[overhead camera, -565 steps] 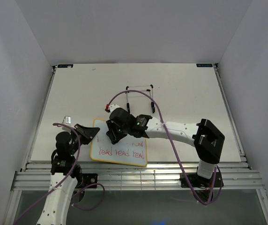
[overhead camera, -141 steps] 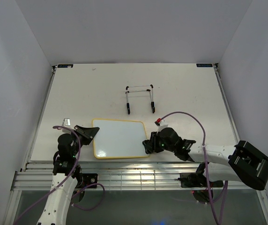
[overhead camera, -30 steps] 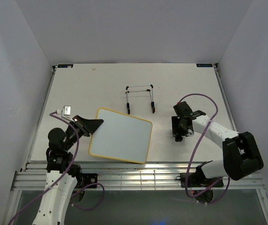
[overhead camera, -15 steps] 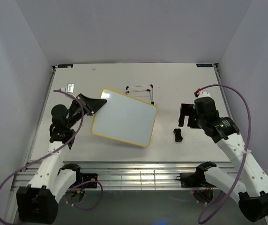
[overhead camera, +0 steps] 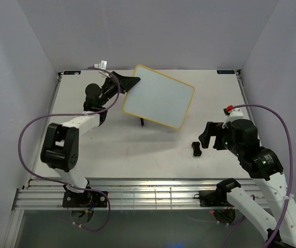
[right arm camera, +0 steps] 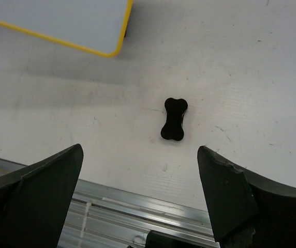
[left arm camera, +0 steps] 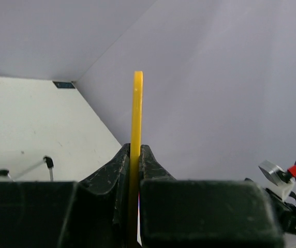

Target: Erase the whiteboard

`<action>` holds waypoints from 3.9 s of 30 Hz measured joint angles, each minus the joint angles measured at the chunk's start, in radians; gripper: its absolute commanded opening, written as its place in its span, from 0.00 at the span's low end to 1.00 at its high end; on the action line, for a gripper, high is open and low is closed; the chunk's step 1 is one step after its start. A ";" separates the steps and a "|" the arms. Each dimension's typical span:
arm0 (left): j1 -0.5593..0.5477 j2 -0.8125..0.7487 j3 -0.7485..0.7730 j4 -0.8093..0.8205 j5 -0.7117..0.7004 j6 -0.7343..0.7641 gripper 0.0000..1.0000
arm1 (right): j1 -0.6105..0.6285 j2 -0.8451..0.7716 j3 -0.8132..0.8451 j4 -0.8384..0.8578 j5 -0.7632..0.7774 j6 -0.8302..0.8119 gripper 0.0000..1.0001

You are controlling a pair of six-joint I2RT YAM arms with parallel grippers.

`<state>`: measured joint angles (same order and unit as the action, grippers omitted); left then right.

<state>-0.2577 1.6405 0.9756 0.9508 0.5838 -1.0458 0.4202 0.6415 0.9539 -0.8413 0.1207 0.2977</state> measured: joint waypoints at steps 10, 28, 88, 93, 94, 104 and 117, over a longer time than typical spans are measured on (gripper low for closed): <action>0.000 0.392 0.355 0.273 0.064 -0.003 0.00 | 0.000 -0.021 -0.006 -0.021 -0.027 -0.023 0.93; 0.034 0.628 0.522 0.330 0.220 0.009 0.00 | 0.000 -0.060 0.021 -0.059 -0.089 -0.053 0.90; 0.204 0.679 0.261 0.384 0.517 0.212 0.29 | 0.000 -0.047 0.107 -0.075 -0.253 -0.123 0.90; 0.211 0.679 0.243 0.396 0.515 0.262 0.34 | 0.000 -0.054 0.107 -0.076 -0.255 -0.123 0.90; 0.211 0.679 0.239 0.396 0.515 0.274 0.37 | 0.000 -0.055 0.107 -0.076 -0.255 -0.123 0.90; 0.215 0.679 0.216 0.385 0.548 0.317 0.98 | 0.000 -0.060 0.105 -0.075 -0.259 -0.123 0.90; 0.279 0.588 0.077 0.386 0.444 0.307 0.98 | 0.000 -0.062 0.077 -0.069 -0.245 -0.122 0.90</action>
<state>0.0216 2.2288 1.0527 1.3365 1.0275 -0.7391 0.4202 0.5793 1.0313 -0.9100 -0.1246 0.1761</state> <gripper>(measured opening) 0.976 0.900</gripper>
